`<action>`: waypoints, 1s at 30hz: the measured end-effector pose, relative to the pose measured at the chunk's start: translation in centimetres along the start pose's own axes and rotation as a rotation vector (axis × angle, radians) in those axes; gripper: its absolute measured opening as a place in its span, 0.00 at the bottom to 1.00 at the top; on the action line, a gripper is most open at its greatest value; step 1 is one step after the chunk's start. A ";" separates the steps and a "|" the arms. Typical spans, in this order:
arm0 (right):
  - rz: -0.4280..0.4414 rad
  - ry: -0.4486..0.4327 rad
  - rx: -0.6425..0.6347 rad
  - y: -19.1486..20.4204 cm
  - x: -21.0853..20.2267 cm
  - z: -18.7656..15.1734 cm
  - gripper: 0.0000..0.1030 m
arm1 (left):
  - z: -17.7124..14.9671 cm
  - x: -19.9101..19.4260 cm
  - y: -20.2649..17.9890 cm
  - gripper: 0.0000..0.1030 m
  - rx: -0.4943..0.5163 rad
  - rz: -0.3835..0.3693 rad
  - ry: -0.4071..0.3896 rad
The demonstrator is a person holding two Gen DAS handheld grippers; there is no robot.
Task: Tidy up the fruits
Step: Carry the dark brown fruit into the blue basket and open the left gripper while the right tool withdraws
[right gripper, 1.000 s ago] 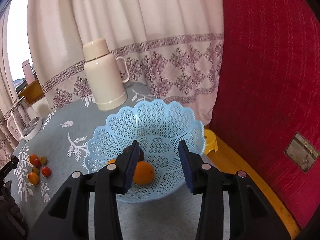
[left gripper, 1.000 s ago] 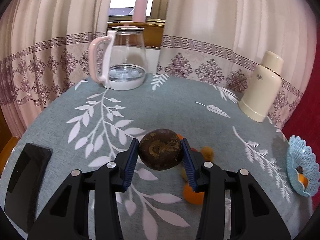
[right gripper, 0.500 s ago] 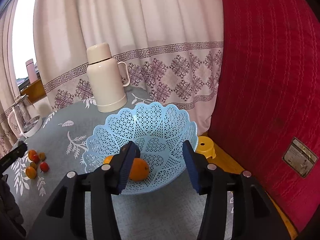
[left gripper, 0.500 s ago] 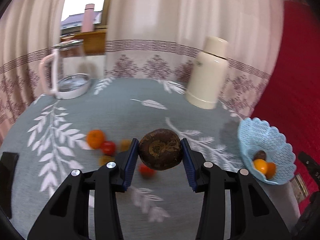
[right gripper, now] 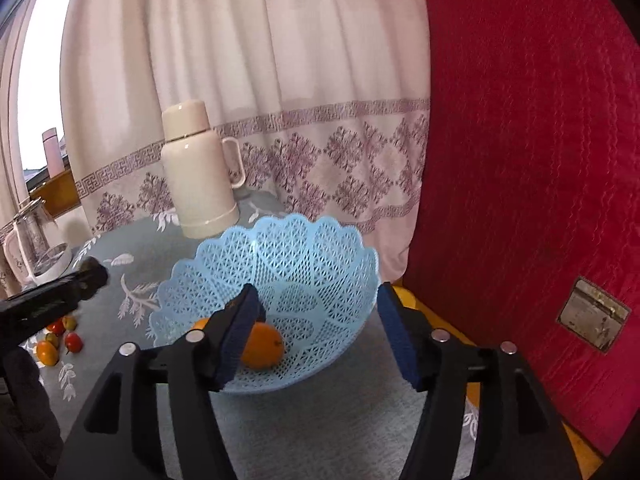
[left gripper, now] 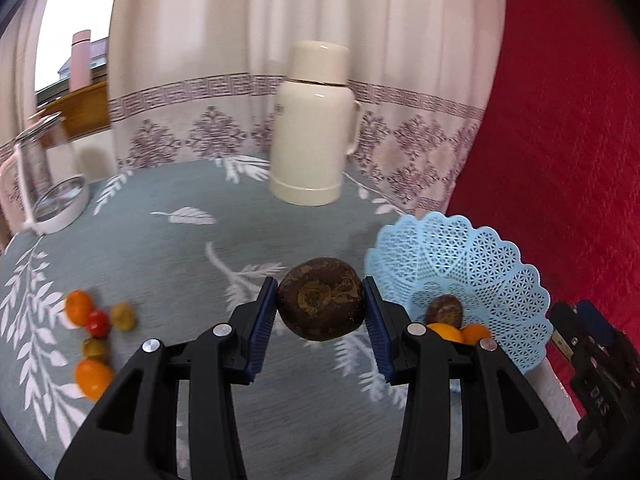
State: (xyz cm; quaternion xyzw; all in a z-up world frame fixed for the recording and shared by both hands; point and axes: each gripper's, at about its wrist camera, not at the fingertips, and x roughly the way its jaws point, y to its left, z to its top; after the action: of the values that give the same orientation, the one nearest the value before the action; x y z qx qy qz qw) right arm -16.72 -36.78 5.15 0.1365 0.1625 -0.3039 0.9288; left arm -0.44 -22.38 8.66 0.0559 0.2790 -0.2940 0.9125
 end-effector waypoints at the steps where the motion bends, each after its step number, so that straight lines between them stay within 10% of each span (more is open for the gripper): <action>1: -0.006 -0.009 -0.004 0.1 -0.1 -0.1 0.61 | 0.1 0.3 -0.5 0.43 0.006 -0.005 0.003; 12: -0.011 -0.013 0.042 -0.3 -0.2 -0.8 0.62 | 0.4 4.2 -4.7 0.44 0.065 -0.105 0.041; 16: -0.011 -0.015 0.040 -0.1 -0.1 -0.8 0.62 | 0.4 4.4 -4.9 0.77 0.057 -0.111 0.031; 30: -0.019 -0.023 0.021 0.1 -0.1 -1.0 0.62 | 0.8 2.8 -2.3 0.86 -0.012 -0.078 -0.003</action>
State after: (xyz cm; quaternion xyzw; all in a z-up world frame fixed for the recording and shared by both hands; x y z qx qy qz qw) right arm -16.96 -36.29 4.34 0.1411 0.1499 -0.3160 0.9261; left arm 0.55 -25.88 7.89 0.0391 0.2812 -0.3280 0.9010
